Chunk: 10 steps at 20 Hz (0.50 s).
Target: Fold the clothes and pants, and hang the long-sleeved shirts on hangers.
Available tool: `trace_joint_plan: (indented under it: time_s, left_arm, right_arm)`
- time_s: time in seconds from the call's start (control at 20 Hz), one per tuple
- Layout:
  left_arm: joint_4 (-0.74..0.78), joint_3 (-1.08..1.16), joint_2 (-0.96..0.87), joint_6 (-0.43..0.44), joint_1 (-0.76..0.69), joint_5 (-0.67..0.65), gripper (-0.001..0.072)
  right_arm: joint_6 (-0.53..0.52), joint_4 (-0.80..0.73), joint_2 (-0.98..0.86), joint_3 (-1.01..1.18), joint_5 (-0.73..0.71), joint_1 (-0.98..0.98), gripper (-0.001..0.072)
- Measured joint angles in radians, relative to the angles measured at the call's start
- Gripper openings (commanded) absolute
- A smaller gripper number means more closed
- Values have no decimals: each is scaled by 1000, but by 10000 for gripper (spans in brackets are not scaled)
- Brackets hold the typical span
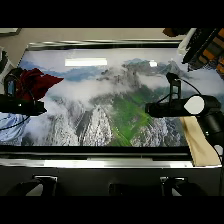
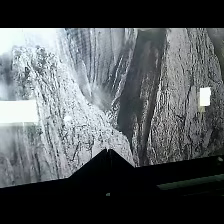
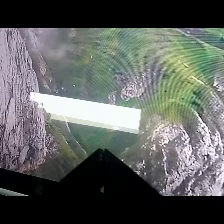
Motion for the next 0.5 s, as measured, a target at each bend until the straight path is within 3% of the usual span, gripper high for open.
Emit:
trace_joint_plan:
  time_s: [0.05, 0.3, 0.5]
  left_arm:
    - [5, 0, -3, -1, 0, 2, 719]
    - [193, -7, -32, -149, 48, -20, 720]
    - [283, -30, -64, -224, 264, 66, 719]
  right_arm:
    - [0, 0, 0, 0, 0, 0, 35]
    - [0, 0, 0, 0, 0, 0, 35]
    - [0, 0, 0, 0, 0, 0, 35]
